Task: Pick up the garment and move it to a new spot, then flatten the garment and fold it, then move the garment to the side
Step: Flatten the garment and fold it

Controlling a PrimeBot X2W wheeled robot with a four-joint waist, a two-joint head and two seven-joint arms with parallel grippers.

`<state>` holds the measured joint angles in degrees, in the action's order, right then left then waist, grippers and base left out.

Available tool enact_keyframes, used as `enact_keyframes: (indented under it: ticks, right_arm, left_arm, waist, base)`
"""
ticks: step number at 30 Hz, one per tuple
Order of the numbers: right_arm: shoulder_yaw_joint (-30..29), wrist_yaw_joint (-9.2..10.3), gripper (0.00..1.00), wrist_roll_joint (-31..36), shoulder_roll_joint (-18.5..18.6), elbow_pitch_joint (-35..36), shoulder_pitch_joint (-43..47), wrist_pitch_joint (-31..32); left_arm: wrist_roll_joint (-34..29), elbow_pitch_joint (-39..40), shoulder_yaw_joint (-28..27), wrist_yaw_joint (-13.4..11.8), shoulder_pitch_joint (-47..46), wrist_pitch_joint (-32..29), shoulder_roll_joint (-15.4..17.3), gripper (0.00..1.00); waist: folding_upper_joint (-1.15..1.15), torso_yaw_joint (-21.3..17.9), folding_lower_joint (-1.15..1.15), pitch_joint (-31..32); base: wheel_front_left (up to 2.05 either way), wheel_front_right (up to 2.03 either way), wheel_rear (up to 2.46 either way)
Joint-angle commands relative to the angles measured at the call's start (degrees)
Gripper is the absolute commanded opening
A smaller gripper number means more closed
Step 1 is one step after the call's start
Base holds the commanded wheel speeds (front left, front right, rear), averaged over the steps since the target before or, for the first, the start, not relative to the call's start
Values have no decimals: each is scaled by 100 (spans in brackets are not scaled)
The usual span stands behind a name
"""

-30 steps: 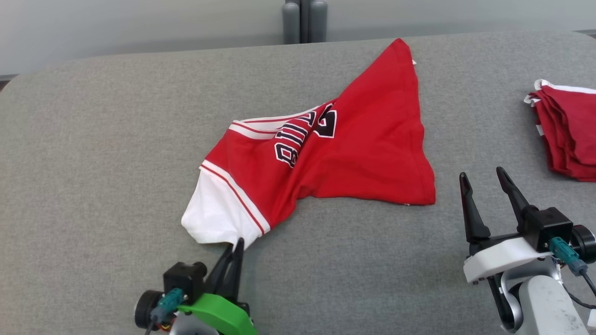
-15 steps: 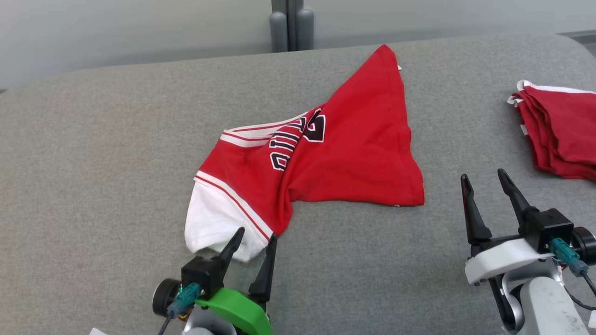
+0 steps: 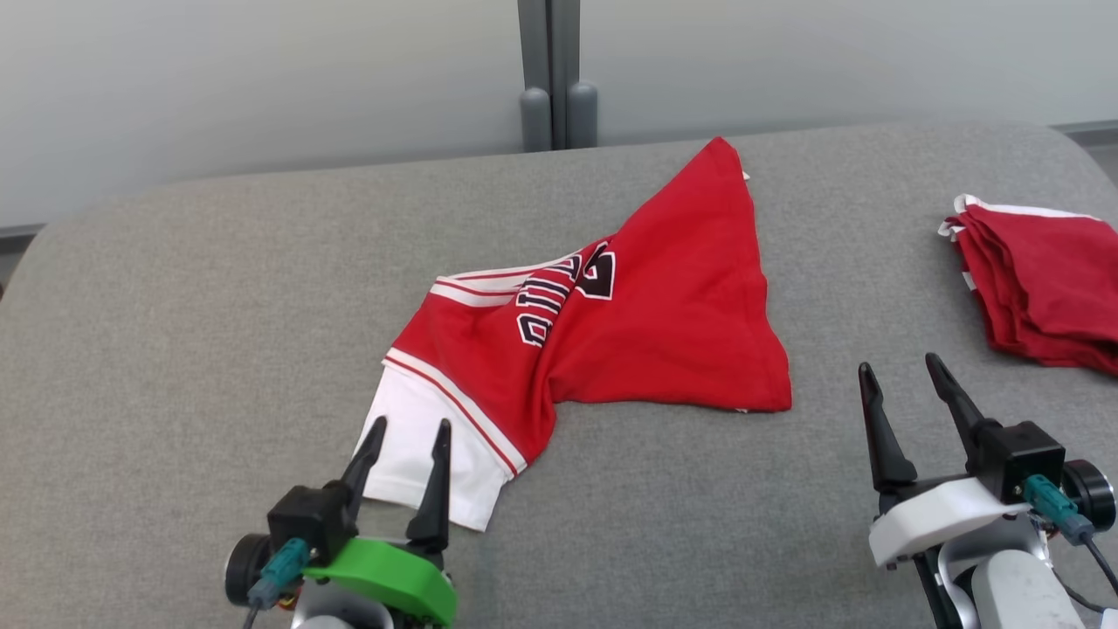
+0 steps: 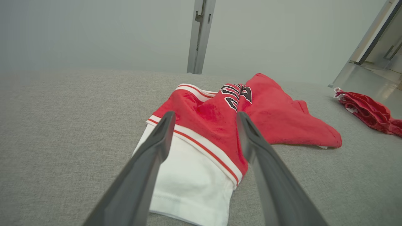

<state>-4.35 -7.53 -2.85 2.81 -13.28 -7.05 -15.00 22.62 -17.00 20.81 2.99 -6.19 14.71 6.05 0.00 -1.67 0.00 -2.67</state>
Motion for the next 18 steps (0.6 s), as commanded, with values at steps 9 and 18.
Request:
enact_keyframes:
  ticks: [9, 18]
  right_arm:
    - [79, 9, 100, -213, 18, -122, 312, -25]
    - [295, 9, 100, -408, 18, -256, 400, -25]
  left_arm:
    - [76, -79, -584, -87, 377, 51, 53, 100]
    - [-59, -20, -1031, 4, 621, 51, -109, 100]
  waist:
    - [0, -13, 0, 336]
    - [0, -50, 0, 422]
  base:
    - [0, 0, 0]
    - [0, 0, 0]
